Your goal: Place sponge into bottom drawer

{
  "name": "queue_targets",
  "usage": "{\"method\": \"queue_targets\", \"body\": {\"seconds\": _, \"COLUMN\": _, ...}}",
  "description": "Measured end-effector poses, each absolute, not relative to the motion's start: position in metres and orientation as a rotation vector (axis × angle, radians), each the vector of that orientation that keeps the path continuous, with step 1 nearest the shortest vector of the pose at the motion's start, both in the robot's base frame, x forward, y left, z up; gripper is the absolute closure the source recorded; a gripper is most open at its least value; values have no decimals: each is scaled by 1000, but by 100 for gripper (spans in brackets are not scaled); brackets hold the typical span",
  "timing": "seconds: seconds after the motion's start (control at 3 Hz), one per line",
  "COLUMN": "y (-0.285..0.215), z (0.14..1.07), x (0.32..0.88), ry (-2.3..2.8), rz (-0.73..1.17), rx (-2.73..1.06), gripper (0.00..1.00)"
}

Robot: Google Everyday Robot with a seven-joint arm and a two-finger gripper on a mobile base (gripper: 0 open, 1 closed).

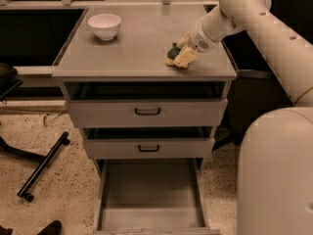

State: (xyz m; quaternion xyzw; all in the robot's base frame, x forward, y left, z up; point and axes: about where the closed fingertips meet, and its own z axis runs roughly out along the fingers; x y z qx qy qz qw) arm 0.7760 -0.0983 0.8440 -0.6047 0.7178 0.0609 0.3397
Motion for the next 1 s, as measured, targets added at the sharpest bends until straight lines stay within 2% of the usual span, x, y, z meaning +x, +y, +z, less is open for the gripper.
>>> {"method": "queue_targets", "body": {"seconds": 0.33, "y": -116, "z": 888, "x": 744, "ry": 1761, "rz": 81, "rx": -1507, "gripper": 100}}
{"method": "queue_targets", "body": {"seconds": 0.67, "y": -114, "z": 963, "x": 684, "ry": 1581, "rz": 6, "rx": -1424, "gripper": 100}}
{"method": "queue_targets", "body": {"seconds": 1.0, "y": -93, "z": 970, "x": 639, "ry": 1444, "rz": 18, "rx": -1366, "gripper": 100}}
